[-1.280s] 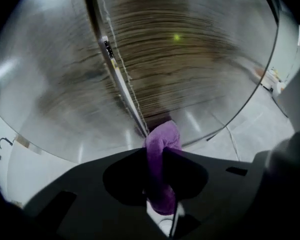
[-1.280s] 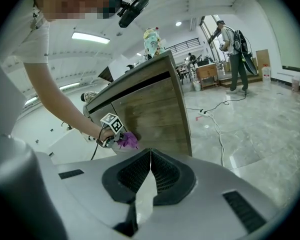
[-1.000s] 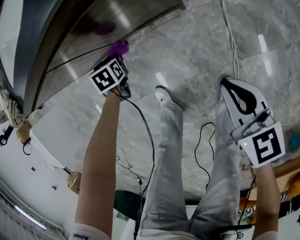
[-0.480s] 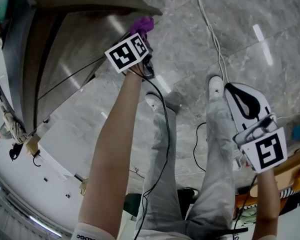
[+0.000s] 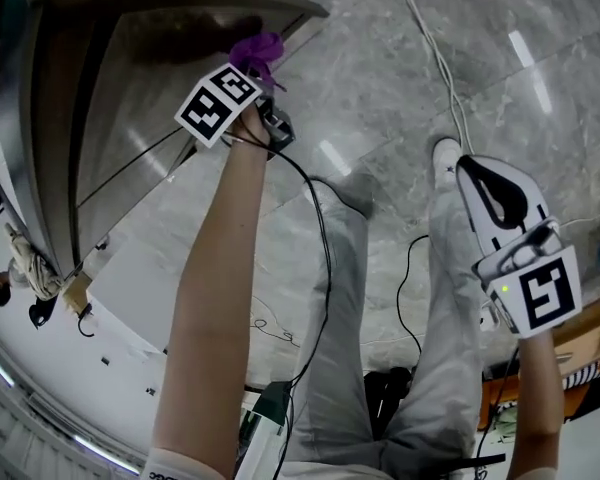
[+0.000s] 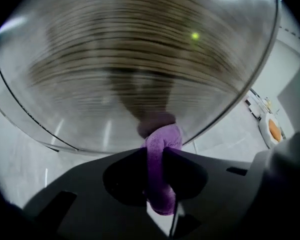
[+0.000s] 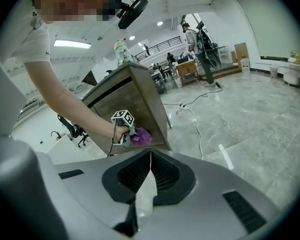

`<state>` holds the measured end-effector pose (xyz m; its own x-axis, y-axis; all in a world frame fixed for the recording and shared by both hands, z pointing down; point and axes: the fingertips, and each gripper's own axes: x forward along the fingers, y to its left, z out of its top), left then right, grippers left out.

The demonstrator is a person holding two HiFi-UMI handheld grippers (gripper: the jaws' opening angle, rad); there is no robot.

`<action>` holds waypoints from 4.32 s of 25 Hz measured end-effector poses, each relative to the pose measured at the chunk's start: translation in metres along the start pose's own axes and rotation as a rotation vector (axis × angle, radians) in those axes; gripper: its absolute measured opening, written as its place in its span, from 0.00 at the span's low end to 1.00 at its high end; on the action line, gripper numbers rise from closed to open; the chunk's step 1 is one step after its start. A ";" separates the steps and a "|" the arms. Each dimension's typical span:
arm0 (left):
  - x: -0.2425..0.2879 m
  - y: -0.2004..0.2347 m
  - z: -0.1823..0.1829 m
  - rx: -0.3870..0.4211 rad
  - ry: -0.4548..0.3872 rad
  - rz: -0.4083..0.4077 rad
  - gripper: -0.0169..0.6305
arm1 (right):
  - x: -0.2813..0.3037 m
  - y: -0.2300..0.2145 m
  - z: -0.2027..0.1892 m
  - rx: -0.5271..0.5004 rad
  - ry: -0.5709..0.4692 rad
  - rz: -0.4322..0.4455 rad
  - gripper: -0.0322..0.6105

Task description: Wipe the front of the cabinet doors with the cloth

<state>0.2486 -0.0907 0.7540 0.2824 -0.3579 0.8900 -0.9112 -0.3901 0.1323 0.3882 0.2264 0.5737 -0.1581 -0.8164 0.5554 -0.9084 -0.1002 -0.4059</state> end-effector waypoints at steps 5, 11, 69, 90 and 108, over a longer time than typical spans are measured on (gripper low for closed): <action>-0.018 0.064 0.004 0.019 0.005 0.021 0.16 | 0.037 0.052 0.013 -0.044 -0.002 0.075 0.09; -0.037 0.153 -0.002 -0.072 -0.003 0.095 0.16 | 0.076 0.107 0.020 -0.052 -0.011 0.135 0.09; 0.008 0.257 -0.039 -0.194 0.054 0.175 0.16 | 0.110 0.108 -0.017 -0.041 0.054 0.055 0.09; -0.251 0.237 -0.044 -0.093 -0.302 -0.121 0.16 | 0.116 0.288 0.040 -0.375 0.178 0.437 0.09; -0.365 0.302 -0.033 -0.050 -0.451 -0.264 0.16 | 0.176 0.443 0.070 -0.450 0.118 0.498 0.09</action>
<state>-0.1397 -0.0504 0.4836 0.5951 -0.5867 0.5492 -0.8018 -0.4794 0.3567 -0.0154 -0.0016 0.4409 -0.6168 -0.6341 0.4663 -0.7851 0.5382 -0.3065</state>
